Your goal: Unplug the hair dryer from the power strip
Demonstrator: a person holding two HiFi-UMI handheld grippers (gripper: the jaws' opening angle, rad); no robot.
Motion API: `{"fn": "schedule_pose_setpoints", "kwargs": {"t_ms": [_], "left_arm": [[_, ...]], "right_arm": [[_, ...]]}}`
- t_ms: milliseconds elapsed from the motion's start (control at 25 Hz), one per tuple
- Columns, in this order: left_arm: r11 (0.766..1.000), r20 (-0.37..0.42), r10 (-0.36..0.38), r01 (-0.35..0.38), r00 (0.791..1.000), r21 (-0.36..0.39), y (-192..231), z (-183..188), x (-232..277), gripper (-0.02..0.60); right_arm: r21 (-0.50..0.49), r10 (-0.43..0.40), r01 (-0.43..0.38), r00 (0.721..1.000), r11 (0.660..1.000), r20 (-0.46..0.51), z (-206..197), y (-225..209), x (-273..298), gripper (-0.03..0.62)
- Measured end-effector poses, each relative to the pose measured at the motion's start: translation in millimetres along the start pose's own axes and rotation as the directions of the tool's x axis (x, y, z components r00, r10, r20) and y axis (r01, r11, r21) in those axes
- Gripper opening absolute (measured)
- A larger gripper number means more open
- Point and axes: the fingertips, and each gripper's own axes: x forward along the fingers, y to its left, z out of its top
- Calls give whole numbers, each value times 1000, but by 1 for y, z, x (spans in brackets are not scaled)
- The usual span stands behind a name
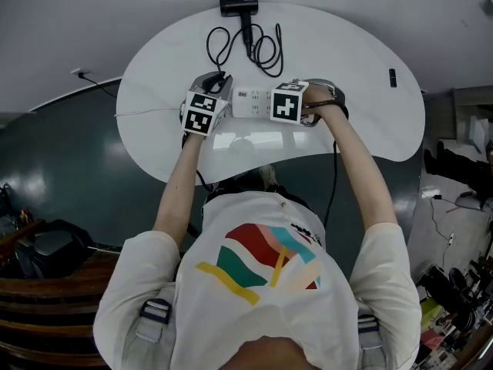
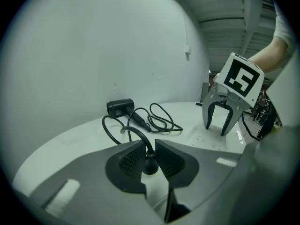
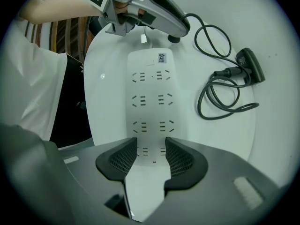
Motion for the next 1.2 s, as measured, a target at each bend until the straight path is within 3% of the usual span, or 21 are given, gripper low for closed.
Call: {"fn": "schedule_pose_setpoints", "kwargs": {"t_ms": [520, 880, 1200], "left_arm": [[1000, -7, 28, -28, 1000, -2, 0, -10, 1, 60], [997, 1, 54, -53, 999, -55, 3, -21, -4, 153], [993, 7, 58, -57, 998, -99, 0, -30, -13, 192]], "right_arm": [[8, 3, -3, 1000, 1000, 6, 0, -1, 0, 207], [6, 5, -5, 1000, 1000, 12, 0, 0, 0, 207], [8, 1, -1, 1000, 1000, 13, -1, 0, -1, 207]]}}
